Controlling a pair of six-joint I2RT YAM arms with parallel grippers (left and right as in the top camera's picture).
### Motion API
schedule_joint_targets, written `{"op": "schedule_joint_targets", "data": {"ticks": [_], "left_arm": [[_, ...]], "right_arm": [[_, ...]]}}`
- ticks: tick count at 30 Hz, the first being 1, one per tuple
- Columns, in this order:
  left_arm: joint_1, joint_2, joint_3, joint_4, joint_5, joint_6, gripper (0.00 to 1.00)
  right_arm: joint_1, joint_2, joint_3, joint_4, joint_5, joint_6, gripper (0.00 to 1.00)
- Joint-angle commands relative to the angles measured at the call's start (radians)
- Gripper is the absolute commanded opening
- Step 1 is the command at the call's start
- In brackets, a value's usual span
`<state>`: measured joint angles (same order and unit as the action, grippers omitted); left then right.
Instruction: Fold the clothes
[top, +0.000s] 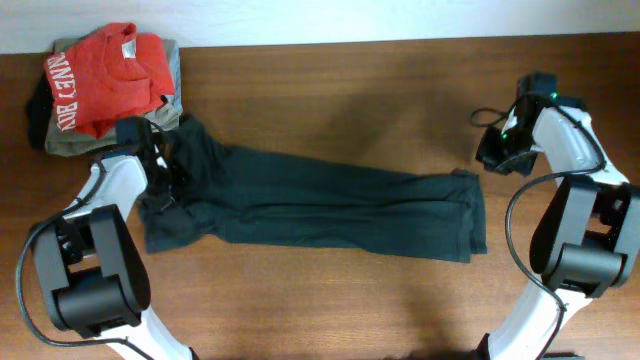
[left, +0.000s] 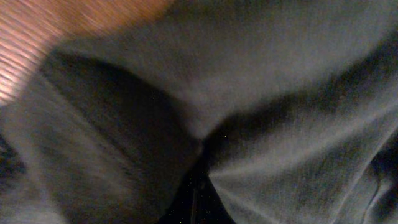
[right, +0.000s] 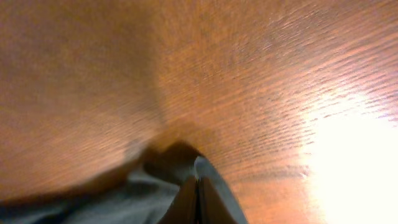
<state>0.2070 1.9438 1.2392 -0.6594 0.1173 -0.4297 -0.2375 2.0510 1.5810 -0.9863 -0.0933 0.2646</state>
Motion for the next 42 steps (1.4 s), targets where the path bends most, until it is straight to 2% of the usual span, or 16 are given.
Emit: {"op": "schedule_joint_targets", "data": {"ticks": [1, 3, 4, 9, 11, 14, 17, 21, 24, 27, 30, 31, 33, 34, 37, 42], "left_arm": [[0.020, 0.014, 0.114, -0.097, -0.034, -0.005, 0.01], [0.018, 0.014, 0.138, -0.135, -0.035, 0.008, 0.01], [0.018, 0.014, 0.138, -0.140, -0.035, 0.009, 0.01], [0.018, 0.014, 0.138, -0.169, -0.034, 0.032, 0.01], [0.019, 0.015, 0.138, -0.173, -0.035, 0.042, 0.01], [0.018, 0.017, 0.138, -0.176, -0.035, 0.042, 0.01], [0.018, 0.017, 0.138, -0.199, -0.035, 0.042, 0.01], [0.019, 0.017, 0.138, -0.213, -0.034, 0.042, 0.01], [0.016, 0.016, 0.138, -0.190, -0.033, 0.047, 0.00], [-0.011, 0.000, 0.156, -0.188, -0.027, 0.117, 0.00], [-0.091, -0.092, 0.161, -0.187, -0.006, 0.196, 0.00], [-0.126, -0.123, 0.161, -0.193, 0.044, 0.242, 0.01], [-0.219, -0.134, 0.159, -0.245, 0.109, 0.267, 0.01], [-0.263, -0.118, 0.150, -0.257, 0.126, 0.267, 0.00], [-0.358, -0.048, 0.143, -0.232, 0.130, 0.268, 0.01], [-0.354, 0.117, 0.143, -0.224, 0.118, 0.259, 0.01]], "right_arm": [[0.002, 0.005, 0.202, -0.182, -0.073, -0.042, 0.04], [0.031, 0.005, 0.251, -0.348, -0.211, -0.140, 0.04], [0.044, 0.007, 0.238, -0.362, -0.210, -0.152, 0.04], [0.187, 0.016, -0.030, -0.175, -0.257, -0.151, 0.04], [0.226, 0.016, -0.164, -0.092, -0.259, -0.081, 0.04], [0.205, 0.016, -0.242, -0.082, -0.099, 0.014, 0.04], [0.150, 0.016, -0.253, -0.060, -0.074, 0.012, 0.04], [0.037, 0.016, -0.253, 0.098, -0.004, 0.014, 0.04], [-0.045, 0.016, -0.167, 0.174, -0.062, 0.005, 0.04], [-0.050, 0.016, 0.007, 0.019, -0.064, -0.029, 0.09], [-0.050, 0.016, 0.230, -0.182, -0.064, -0.058, 0.24], [-0.050, 0.016, 0.283, -0.230, -0.064, -0.058, 0.24], [-0.050, 0.016, 0.332, -0.317, -0.081, -0.059, 0.08], [-0.047, 0.017, 0.314, -0.323, -0.090, -0.059, 0.04], [-0.014, 0.017, 0.189, -0.275, -0.090, -0.078, 0.04], [0.018, 0.019, -0.100, -0.008, -0.085, -0.066, 0.04]]}}
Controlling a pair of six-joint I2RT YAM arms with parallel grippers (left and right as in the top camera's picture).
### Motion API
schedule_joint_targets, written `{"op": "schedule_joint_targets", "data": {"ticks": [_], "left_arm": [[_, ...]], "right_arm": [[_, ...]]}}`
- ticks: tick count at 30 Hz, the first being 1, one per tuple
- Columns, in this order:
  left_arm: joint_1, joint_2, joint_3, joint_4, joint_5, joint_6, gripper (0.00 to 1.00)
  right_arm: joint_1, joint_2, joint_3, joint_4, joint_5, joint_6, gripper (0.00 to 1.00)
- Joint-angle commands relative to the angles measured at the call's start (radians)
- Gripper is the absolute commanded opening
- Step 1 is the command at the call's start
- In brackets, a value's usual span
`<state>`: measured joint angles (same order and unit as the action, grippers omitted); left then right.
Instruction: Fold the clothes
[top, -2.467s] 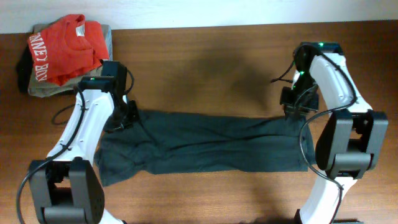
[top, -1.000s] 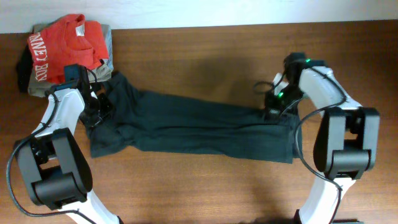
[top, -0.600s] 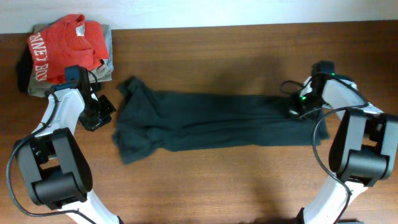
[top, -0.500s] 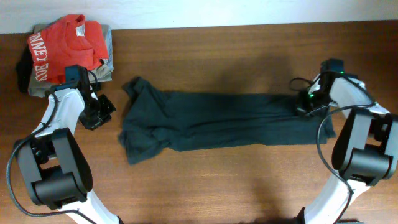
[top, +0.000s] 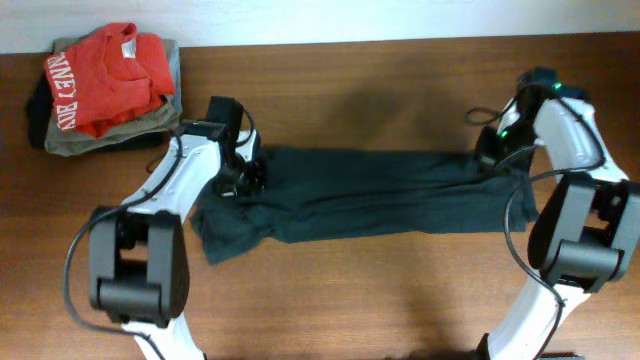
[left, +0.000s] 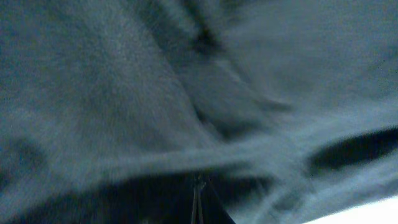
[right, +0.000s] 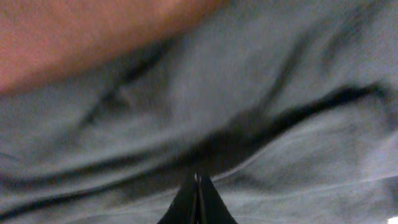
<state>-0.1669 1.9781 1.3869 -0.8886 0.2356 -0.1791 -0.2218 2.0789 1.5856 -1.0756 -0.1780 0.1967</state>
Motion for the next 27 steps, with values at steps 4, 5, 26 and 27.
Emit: {"op": "schedule_joint_targets", "data": {"ticks": [4, 5, 26, 27], "left_arm": [[0.083, 0.162, -0.004, -0.013, -0.097, -0.045, 0.01], [0.107, 0.163, -0.005, -0.026, -0.140, -0.081, 0.01], [0.423, -0.109, -0.002, -0.093, -0.251, -0.161, 0.99], [0.423, -0.109, -0.002, -0.093, -0.251, -0.161, 0.99]], "right_arm": [[-0.035, -0.008, -0.213, 0.201, 0.023, 0.006, 0.04], [-0.048, -0.008, -0.213, 0.202, 0.050, 0.006, 0.04], [-0.077, -0.008, 0.105, -0.096, 0.006, -0.119, 0.93], [-0.083, -0.008, 0.075, -0.069, -0.003, -0.120, 0.95]]}}
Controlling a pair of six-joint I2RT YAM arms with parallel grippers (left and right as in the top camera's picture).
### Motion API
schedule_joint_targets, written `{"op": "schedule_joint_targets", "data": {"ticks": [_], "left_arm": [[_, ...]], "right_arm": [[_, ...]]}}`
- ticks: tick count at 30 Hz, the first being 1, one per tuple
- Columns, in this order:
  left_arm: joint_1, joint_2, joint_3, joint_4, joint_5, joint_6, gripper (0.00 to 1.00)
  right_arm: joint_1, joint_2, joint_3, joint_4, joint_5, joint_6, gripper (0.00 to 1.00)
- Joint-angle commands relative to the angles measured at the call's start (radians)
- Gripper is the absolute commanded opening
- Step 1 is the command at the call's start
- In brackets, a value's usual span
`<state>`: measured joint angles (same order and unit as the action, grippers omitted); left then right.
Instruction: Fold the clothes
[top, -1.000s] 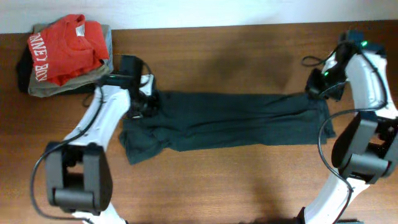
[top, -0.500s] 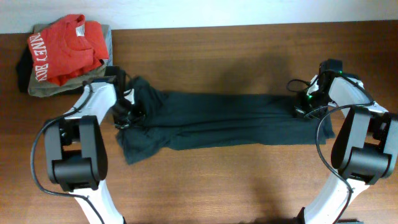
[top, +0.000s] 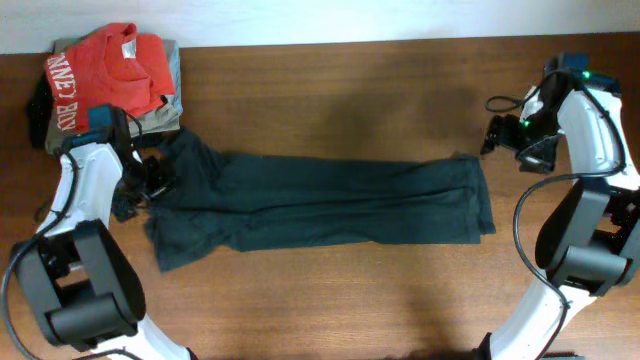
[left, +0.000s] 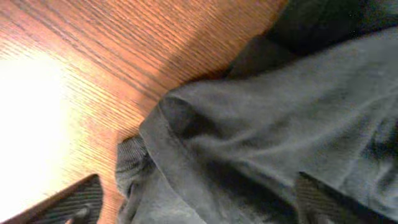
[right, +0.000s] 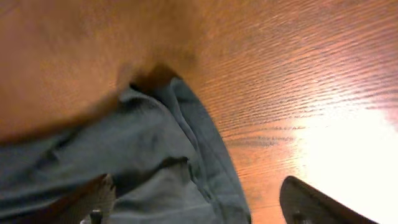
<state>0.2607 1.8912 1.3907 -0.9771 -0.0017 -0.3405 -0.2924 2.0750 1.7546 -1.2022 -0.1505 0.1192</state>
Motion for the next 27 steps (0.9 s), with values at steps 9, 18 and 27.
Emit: {"op": "schedule_joint_targets", "data": {"ticks": [9, 18, 27], "left_arm": [[-0.005, -0.022, -0.006, -0.010, -0.014, 0.000, 0.99], [-0.005, -0.022, -0.006, -0.008, -0.014, 0.000, 0.99], [-0.005, -0.022, -0.006, -0.006, -0.014, 0.000, 0.99]], "right_arm": [[-0.114, -0.004, -0.373, 0.278, -0.304, -0.243, 0.96], [0.024, -0.004, -0.445, 0.317, -0.309, -0.169, 0.20], [-0.063, -0.014, -0.085, 0.014, -0.100, -0.001, 0.04]]}}
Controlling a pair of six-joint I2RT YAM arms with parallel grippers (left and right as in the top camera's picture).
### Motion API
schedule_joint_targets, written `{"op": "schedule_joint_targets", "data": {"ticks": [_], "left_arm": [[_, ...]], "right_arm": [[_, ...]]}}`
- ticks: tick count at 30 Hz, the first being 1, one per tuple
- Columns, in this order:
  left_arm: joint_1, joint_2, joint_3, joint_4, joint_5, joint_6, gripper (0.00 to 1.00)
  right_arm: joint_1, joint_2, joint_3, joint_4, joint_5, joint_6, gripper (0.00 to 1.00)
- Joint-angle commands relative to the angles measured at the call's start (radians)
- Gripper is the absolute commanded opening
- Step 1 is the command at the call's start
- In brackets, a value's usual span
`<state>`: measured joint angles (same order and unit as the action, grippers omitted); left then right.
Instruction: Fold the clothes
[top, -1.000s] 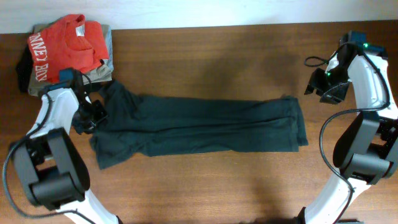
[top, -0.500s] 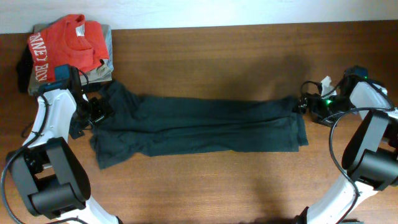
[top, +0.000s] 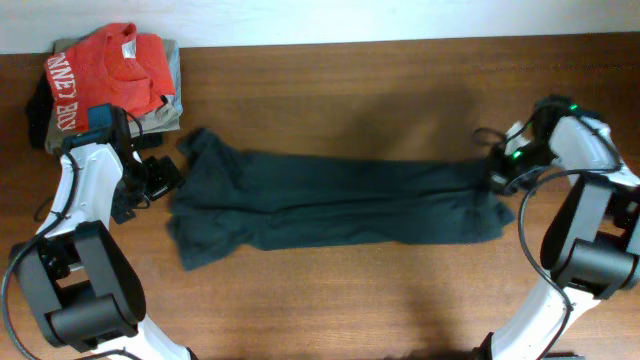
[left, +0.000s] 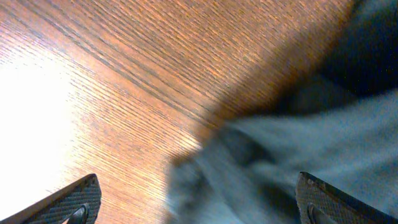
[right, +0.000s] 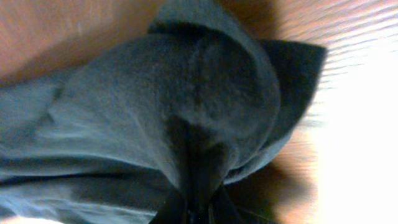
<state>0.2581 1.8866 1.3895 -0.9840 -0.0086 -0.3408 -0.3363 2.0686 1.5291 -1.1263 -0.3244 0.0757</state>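
Observation:
A pair of dark grey trousers (top: 330, 200) lies stretched left to right across the wooden table (top: 350, 90). My left gripper (top: 158, 178) stands open just left of the waist end. In the left wrist view its fingers are spread wide around blurred cloth (left: 298, 143), and the gripper (left: 199, 214) holds nothing. My right gripper (top: 497, 172) is at the leg-cuff end. In the right wrist view it (right: 193, 208) is shut on a bunched fold of the trousers (right: 155, 106).
A pile of clothes sits at the back left corner, with a red shirt (top: 105, 75) on top of an olive garment (top: 170, 100). Bare wood lies behind and in front of the trousers.
My right gripper was open and apart from the cuffs; now it is shut on the cuff end. The trousers lie a little further right. My left gripper is still open by the waist.
First both grippers were shut on the trousers' two ends as they lay slanted on the table. Then the trousers were held stretched further back and right. Then both grippers were open and the trousers lay flat. Now the right one grips the cuffs again.

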Motion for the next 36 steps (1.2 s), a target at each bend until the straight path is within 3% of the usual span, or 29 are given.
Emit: {"op": "schedule_joint_targets", "data": {"ticks": [1, 3, 7, 13, 20, 22, 23, 24, 25, 31, 32, 33, 36], "left_arm": [[-0.002, -0.017, -0.005, 0.001, -0.007, 0.001, 0.99], [-0.002, -0.017, -0.005, 0.002, -0.007, 0.001, 0.99], [-0.002, -0.017, -0.005, 0.002, -0.006, 0.000, 0.99], [-0.003, -0.017, -0.005, 0.001, -0.002, 0.000, 0.99], [-0.003, -0.017, -0.005, 0.001, 0.005, 0.001, 0.99], [-0.003, -0.017, -0.005, 0.001, 0.005, 0.001, 0.99], [-0.003, -0.017, -0.005, 0.001, 0.005, 0.001, 0.99], [-0.003, -0.017, -0.005, -0.002, 0.005, 0.001, 0.99], [-0.003, -0.017, -0.005, -0.002, 0.005, 0.001, 0.99], [-0.003, -0.017, -0.005, -0.009, 0.013, 0.001, 0.99], [-0.003, -0.017, -0.005, -0.009, 0.013, 0.001, 0.99], [-0.003, -0.017, -0.005, -0.008, 0.017, 0.001, 0.99], [-0.003, -0.017, -0.005, -0.009, 0.042, 0.001, 0.99]], "right_arm": [[-0.012, -0.009, 0.229, -0.126, 0.074, 0.042, 0.04], [0.034, -0.009, 0.358, -0.236, 0.074, 0.042, 0.04], [0.185, -0.008, 0.362, -0.274, 0.063, 0.063, 0.04], [0.490, -0.005, 0.360, -0.195, -0.016, 0.156, 0.04], [0.685, 0.026, 0.347, -0.087, -0.011, 0.222, 0.06], [0.717, 0.043, 0.333, -0.045, -0.011, 0.233, 0.17], [0.723, 0.052, 0.332, -0.030, -0.012, 0.249, 0.34], [0.730, 0.063, 0.332, -0.016, -0.012, 0.248, 0.61], [0.735, 0.066, 0.332, -0.007, -0.012, 0.248, 0.72], [0.647, 0.064, 0.389, -0.086, -0.012, 0.213, 0.72], [0.623, 0.064, 0.389, -0.116, -0.012, 0.209, 0.65], [0.610, 0.064, 0.380, -0.142, -0.014, 0.179, 0.50], [0.639, 0.064, 0.315, -0.149, -0.046, 0.134, 0.45]]}}
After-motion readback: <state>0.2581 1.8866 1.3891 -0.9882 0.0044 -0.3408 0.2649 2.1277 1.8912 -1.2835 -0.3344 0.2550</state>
